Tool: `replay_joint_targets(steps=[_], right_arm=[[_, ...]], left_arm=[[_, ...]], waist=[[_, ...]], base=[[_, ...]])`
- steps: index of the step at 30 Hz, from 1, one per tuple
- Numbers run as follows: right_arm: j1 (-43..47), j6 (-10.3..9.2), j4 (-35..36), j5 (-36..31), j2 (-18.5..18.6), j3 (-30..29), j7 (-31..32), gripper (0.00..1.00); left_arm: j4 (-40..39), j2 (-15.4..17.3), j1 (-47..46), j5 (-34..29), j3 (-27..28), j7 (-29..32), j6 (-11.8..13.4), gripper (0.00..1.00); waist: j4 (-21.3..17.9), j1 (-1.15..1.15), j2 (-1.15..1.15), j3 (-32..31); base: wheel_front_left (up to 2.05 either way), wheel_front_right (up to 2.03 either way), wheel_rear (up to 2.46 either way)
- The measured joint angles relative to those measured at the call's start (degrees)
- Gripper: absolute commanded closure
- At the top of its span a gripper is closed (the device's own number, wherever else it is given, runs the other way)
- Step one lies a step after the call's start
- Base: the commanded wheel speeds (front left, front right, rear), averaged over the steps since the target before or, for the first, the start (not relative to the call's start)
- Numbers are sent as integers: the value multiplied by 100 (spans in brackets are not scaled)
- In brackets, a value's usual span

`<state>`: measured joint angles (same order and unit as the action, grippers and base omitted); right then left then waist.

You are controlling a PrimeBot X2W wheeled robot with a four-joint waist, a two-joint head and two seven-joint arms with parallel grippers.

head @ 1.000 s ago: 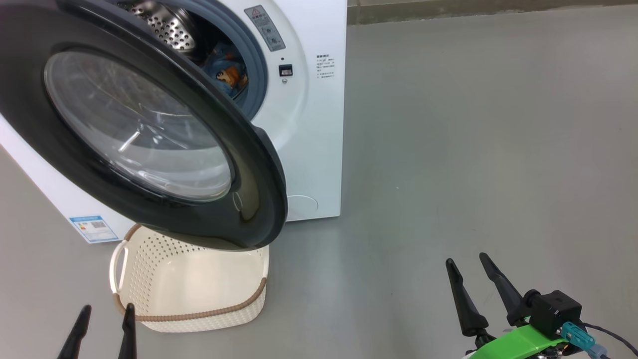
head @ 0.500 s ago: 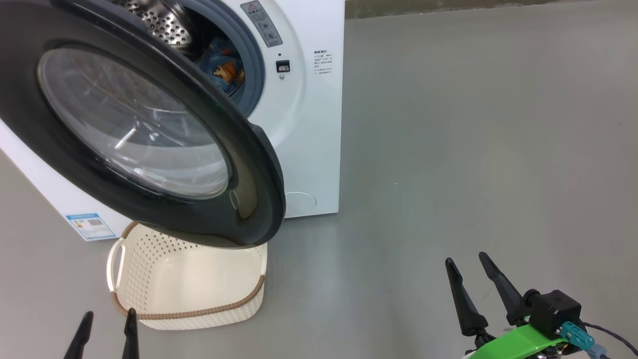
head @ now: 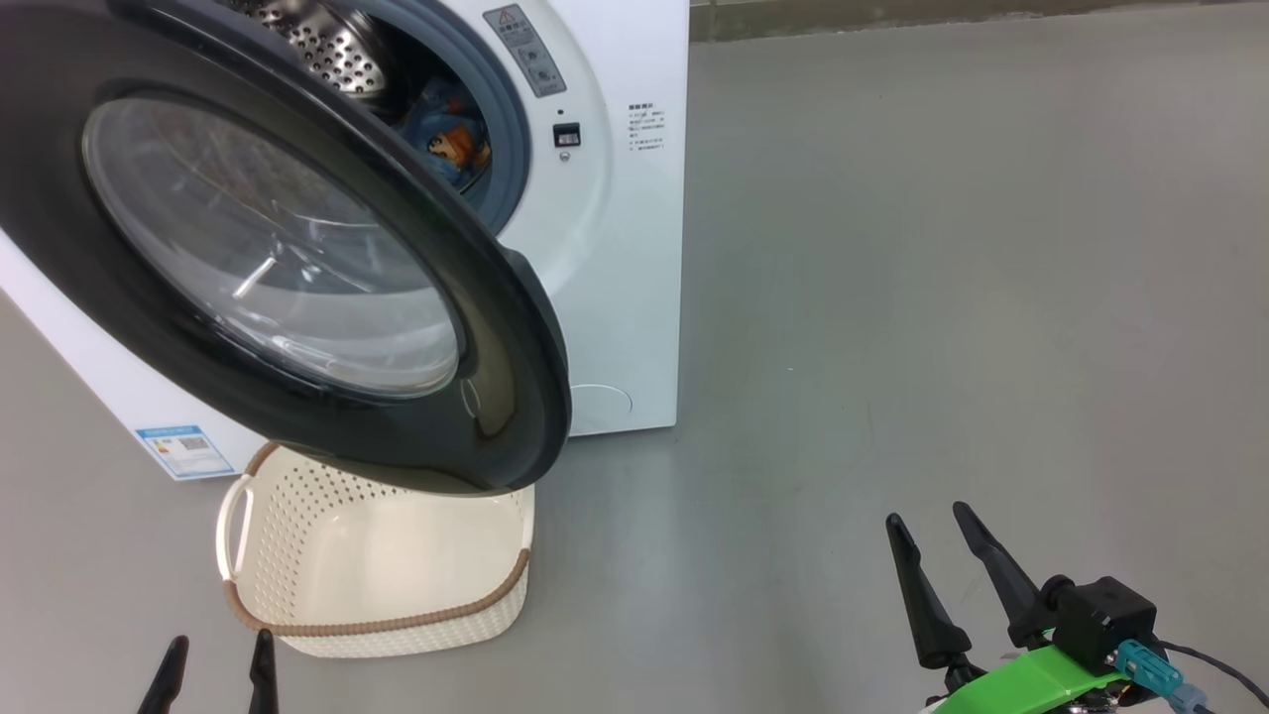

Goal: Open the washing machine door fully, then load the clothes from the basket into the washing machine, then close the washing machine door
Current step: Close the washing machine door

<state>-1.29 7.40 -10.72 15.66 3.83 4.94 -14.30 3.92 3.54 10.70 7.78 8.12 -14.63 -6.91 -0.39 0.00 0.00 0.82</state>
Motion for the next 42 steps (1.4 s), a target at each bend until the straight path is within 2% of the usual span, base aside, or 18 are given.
replay_joint_targets(steps=[11,12,13,14,15,26,31,36,38,39,42], right_arm=[[1,0,-13,0,1,0,0,0],[1,0,-15,0,1,0,0,12],[1,0,-16,0,1,0,0,42],[1,0,-16,0,1,0,0,63],[1,0,-16,0,1,-1,0,100],[3,0,168,40,-3,-59,0,100],[-21,0,1043,277,-19,-124,-1,100],[-517,0,2236,475,65,315,-43,100],[-938,0,2855,594,215,784,-44,100],[-938,0,2855,594,215,784,-44,100],[-1314,0,3186,649,379,1386,-45,100]], left_arm=[[18,-43,0,-47,54,0,-20,0],[19,-43,0,-51,54,0,-29,0],[21,-43,0,-51,54,0,-43,0],[22,-44,0,-52,54,0,-43,0],[24,-44,0,-52,55,0,-43,0],[27,-66,0,-51,46,0,-43,0],[25,-75,1,-51,48,0,-44,0],[19,-79,-1,-52,47,0,-44,0],[15,-80,-4,-57,37,0,-44,0],[15,-80,-4,-57,37,0,-44,0],[15,-81,-14,-59,3,0,-44,0]], waist=[[31,0,0,-44],[36,0,0,-47],[41,0,0,-50],[46,0,0,-54],[51,0,0,-58],[99,0,0,-90],[123,0,0,-64],[148,0,0,-14],[199,0,0,11],[199,0,0,11],[282,0,0,30]], base=[[0,0,0],[0,0,0],[0,0,0],[0,0,0],[0,0,0],[0,0,0],[0,0,0],[0,0,0],[0,0,0],[0,0,0],[0,0,0]])
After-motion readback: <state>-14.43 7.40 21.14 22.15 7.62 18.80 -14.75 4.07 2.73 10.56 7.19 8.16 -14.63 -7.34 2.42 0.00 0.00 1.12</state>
